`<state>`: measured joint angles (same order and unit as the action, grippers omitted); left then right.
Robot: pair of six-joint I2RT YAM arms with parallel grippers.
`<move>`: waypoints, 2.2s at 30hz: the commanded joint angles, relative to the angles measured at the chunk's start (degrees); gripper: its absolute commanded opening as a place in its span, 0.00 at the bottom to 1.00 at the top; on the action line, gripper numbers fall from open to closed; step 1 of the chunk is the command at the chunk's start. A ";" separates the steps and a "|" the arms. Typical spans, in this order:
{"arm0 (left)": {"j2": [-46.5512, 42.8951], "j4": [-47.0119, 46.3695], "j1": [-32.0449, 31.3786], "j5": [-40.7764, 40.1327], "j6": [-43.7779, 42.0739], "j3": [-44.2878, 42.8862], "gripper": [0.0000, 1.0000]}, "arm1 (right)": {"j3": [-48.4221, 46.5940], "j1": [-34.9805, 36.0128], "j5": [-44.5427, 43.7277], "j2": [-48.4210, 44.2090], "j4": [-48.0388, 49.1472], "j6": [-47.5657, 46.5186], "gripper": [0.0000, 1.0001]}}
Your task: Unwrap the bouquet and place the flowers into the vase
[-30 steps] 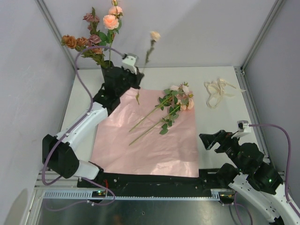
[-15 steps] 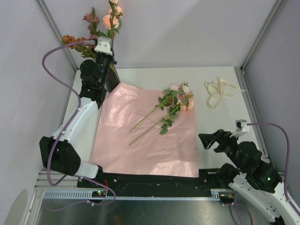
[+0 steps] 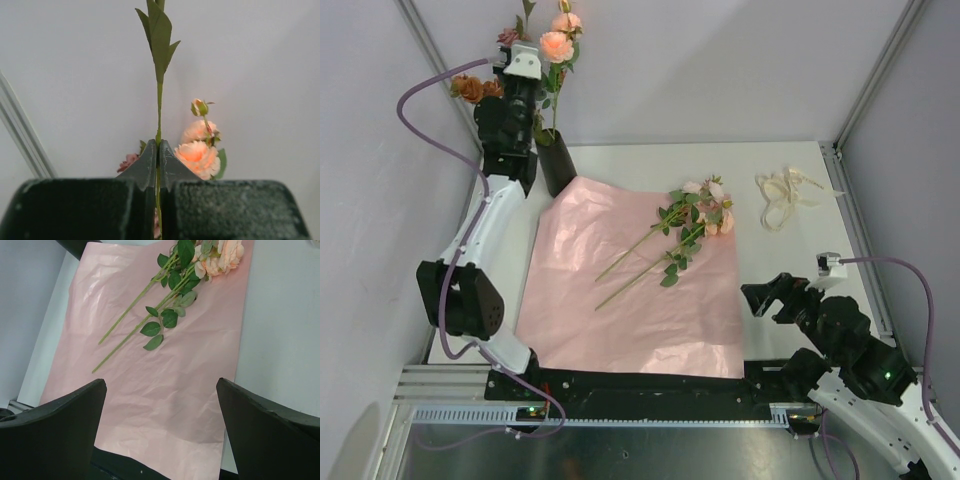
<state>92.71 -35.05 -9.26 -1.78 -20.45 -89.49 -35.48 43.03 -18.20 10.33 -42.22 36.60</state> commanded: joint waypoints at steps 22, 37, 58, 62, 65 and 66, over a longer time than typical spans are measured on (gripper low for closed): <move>11.94 -10.56 3.85 -1.86 14.23 5.48 0.24 | -1.19 0.30 -2.25 0.04 0.68 0.40 0.99; -5.31 -8.95 3.34 13.15 25.23 28.30 0.71 | -1.25 0.42 -1.67 -2.15 0.21 1.06 0.99; -14.30 36.09 -10.19 7.76 27.60 31.80 0.71 | -0.46 0.73 0.02 -3.60 0.95 0.77 0.99; -11.64 40.30 -14.41 9.15 27.50 31.61 0.71 | -0.28 0.82 0.16 -3.71 0.95 0.82 0.99; -9.58 41.68 -17.93 9.67 27.28 30.85 0.70 | -0.12 0.91 0.22 -3.89 1.13 0.84 0.99; -8.82 41.84 -19.23 9.77 27.29 30.60 0.70 | -0.12 0.91 0.20 -3.90 1.15 0.84 0.99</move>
<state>81.69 3.20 -24.47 7.66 8.38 -57.87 -35.48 43.57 -17.96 7.14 -42.63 37.47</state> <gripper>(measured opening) 0.708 0.992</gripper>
